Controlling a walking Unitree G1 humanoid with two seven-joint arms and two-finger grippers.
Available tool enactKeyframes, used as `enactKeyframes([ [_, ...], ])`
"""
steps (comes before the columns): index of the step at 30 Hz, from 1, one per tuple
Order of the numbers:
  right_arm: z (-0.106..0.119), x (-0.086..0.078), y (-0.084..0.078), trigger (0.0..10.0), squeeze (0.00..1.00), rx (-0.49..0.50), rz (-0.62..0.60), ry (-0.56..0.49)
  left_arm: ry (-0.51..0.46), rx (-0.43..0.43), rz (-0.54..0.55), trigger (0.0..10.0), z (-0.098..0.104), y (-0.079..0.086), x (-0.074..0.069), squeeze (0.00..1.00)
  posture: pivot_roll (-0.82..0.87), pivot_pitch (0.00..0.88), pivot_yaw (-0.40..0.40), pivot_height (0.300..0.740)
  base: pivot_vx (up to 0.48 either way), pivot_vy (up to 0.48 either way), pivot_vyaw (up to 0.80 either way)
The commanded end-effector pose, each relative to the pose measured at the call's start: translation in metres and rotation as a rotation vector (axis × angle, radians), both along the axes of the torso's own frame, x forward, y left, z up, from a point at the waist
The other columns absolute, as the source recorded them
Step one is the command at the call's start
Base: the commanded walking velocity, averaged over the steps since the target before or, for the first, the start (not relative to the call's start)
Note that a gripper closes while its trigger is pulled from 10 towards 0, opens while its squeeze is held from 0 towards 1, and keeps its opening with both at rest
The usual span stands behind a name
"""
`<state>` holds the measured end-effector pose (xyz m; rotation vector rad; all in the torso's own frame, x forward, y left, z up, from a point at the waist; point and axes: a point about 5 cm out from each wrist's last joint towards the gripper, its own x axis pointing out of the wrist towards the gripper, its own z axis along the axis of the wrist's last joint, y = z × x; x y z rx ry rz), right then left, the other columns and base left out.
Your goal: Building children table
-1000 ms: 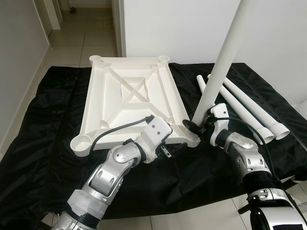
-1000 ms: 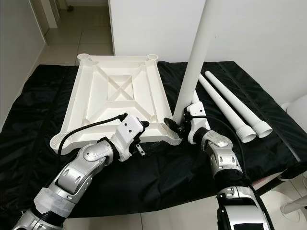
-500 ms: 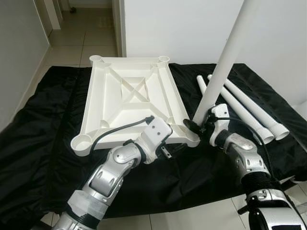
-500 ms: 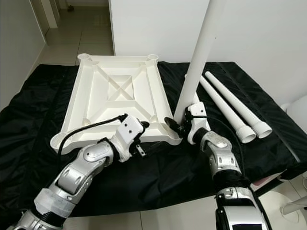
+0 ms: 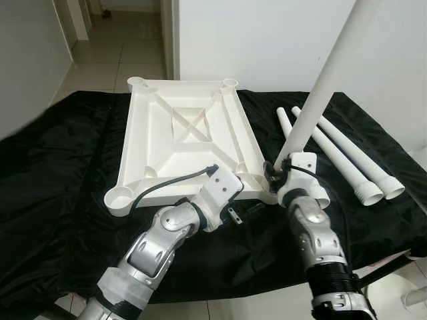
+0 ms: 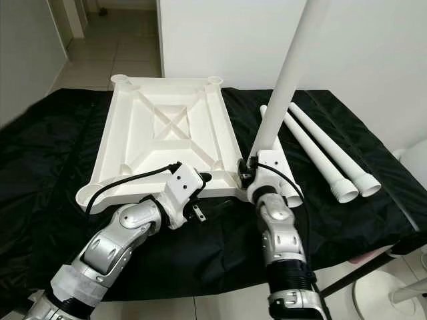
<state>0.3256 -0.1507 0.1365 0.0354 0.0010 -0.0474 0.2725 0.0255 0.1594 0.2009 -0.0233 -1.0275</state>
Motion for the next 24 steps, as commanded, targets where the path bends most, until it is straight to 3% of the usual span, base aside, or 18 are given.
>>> enactKeyframes([
  [1,-0.015,-0.008,-0.003,10.0,0.00,-0.004,-0.121,0.066,0.001,0.008,-0.029,10.0,-0.001,-0.003,-0.004,0.00,-0.05,0.000,-0.058,0.740,0.000,0.000,0.00],
  [4,-0.013,-0.012,0.007,10.0,0.00,0.036,-0.188,0.038,0.002,0.006,-0.029,10.0,-0.001,-0.004,-0.005,0.00,-0.05,0.000,-0.060,0.740,0.000,0.000,0.00],
  [8,-0.011,-0.014,0.015,10.0,0.00,0.065,-0.170,0.015,0.003,0.002,-0.029,10.0,-0.001,-0.004,-0.006,0.00,-0.05,0.000,-0.061,0.740,0.000,0.000,0.00],
  [9,-0.008,-0.015,0.016,10.0,1.00,0.089,-0.145,-0.009,0.003,0.002,-0.029,10.0,-0.002,-0.004,-0.007,0.00,-0.05,0.000,-0.061,0.740,0.000,0.000,0.00],
  [18,0.010,-0.024,0.009,10.0,1.00,0.107,-0.129,-0.098,0.005,-0.003,-0.016,10.0,-0.002,-0.004,-0.005,0.00,-0.05,0.000,-0.066,0.740,0.000,0.000,0.00],
  [19,0.013,-0.027,0.008,10.0,0.00,0.104,-0.132,-0.112,0.007,-0.009,-0.009,10.0,-0.002,-0.003,-0.005,0.00,-0.07,0.020,-0.064,0.740,0.000,0.000,0.00],
  [24,0.015,-0.036,0.005,10.0,0.00,0.068,-0.123,-0.137,0.012,-0.020,0.014,10.0,-0.002,-0.001,-0.004,0.00,-0.07,0.028,-0.061,0.740,0.000,0.000,0.00],
])
